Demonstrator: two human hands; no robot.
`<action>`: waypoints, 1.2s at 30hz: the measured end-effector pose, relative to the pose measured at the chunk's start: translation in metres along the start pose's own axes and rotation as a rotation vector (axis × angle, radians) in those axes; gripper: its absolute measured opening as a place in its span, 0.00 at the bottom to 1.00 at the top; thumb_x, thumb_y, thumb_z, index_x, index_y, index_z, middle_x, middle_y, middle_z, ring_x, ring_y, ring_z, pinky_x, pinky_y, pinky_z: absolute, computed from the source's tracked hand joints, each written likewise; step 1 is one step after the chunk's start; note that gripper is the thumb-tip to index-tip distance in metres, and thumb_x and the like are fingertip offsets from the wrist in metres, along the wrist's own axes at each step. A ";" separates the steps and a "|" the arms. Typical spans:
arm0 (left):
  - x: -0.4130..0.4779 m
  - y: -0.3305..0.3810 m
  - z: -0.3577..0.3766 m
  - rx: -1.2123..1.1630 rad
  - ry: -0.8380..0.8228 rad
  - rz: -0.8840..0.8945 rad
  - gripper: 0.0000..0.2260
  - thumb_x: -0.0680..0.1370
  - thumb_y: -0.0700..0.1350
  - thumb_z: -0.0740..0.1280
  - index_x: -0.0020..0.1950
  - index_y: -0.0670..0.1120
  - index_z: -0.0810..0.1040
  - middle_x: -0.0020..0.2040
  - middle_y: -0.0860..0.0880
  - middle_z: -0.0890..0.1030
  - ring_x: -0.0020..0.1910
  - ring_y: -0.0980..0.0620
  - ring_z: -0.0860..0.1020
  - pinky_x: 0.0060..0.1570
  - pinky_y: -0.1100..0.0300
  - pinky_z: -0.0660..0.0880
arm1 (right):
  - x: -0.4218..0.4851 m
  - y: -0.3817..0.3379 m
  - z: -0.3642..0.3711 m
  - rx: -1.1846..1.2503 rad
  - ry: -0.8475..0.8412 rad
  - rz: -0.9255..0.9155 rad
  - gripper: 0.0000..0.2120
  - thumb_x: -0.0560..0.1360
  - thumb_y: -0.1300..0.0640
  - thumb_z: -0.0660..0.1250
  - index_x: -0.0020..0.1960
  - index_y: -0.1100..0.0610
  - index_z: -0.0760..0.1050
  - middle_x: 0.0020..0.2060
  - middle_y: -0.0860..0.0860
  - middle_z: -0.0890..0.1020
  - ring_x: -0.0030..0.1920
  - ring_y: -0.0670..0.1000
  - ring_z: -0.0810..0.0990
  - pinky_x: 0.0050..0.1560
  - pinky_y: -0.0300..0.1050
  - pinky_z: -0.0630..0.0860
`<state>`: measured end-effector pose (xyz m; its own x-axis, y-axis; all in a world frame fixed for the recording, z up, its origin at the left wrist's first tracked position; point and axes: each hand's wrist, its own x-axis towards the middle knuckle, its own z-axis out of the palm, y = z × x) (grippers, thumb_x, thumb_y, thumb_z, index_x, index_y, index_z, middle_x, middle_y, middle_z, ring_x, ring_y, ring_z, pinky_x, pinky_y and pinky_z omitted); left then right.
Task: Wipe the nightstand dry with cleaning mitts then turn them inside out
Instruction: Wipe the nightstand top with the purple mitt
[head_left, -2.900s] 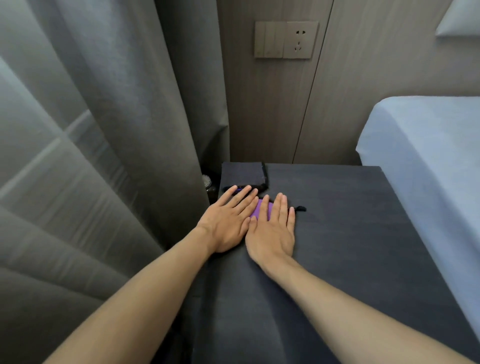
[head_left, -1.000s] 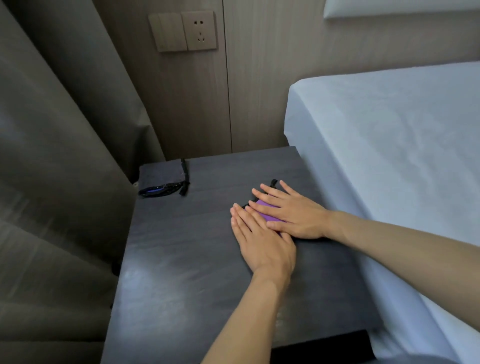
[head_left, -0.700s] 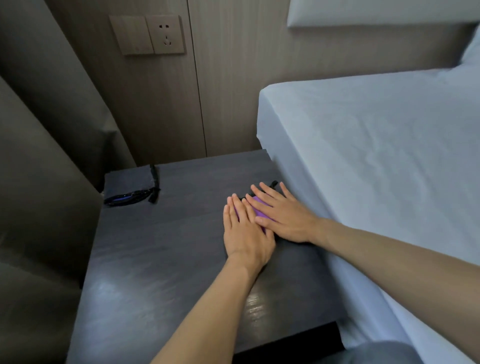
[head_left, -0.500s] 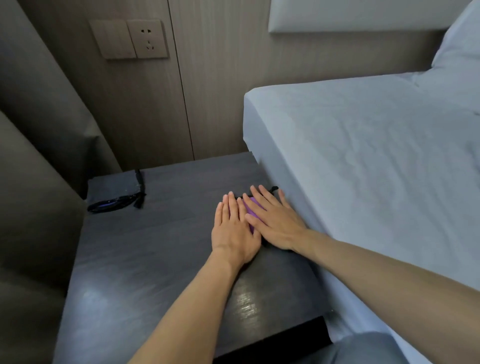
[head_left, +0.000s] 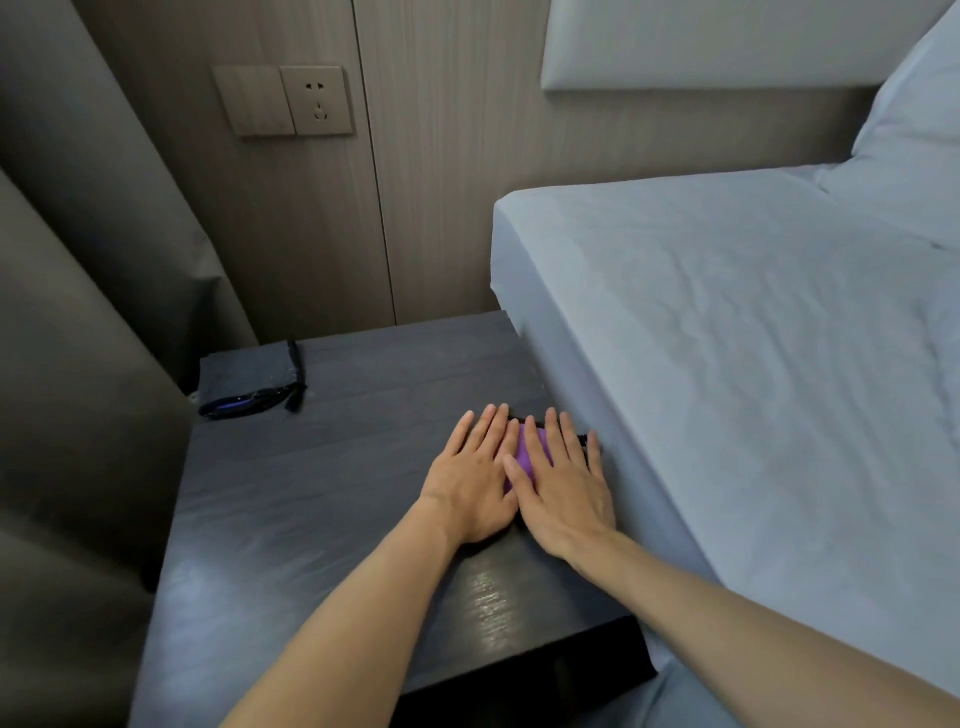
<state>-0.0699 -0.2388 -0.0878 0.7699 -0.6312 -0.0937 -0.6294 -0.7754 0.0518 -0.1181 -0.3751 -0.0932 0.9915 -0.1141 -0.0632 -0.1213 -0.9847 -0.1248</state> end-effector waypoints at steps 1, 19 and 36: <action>-0.003 -0.004 0.000 0.010 -0.003 0.036 0.34 0.77 0.58 0.37 0.81 0.44 0.40 0.82 0.44 0.41 0.80 0.49 0.36 0.77 0.49 0.34 | -0.005 -0.006 0.001 0.018 0.002 0.032 0.49 0.66 0.30 0.15 0.82 0.50 0.39 0.82 0.53 0.43 0.81 0.51 0.37 0.78 0.54 0.33; -0.069 -0.083 -0.003 0.040 -0.067 0.234 0.27 0.84 0.60 0.39 0.81 0.53 0.38 0.81 0.55 0.37 0.78 0.55 0.32 0.76 0.52 0.30 | -0.055 -0.129 0.013 0.194 -0.013 0.287 0.58 0.60 0.32 0.09 0.80 0.61 0.37 0.80 0.62 0.38 0.79 0.57 0.31 0.77 0.56 0.31; -0.154 -0.147 0.005 0.030 -0.051 0.058 0.29 0.83 0.60 0.41 0.81 0.51 0.38 0.81 0.53 0.37 0.78 0.55 0.32 0.75 0.53 0.30 | -0.072 -0.218 0.027 0.185 -0.032 0.096 0.56 0.64 0.31 0.13 0.80 0.62 0.38 0.80 0.63 0.39 0.79 0.58 0.32 0.77 0.57 0.31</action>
<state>-0.0963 -0.0271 -0.0859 0.7264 -0.6724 -0.1422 -0.6760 -0.7363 0.0290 -0.1643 -0.1490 -0.0881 0.9731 -0.1994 -0.1151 -0.2252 -0.9281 -0.2964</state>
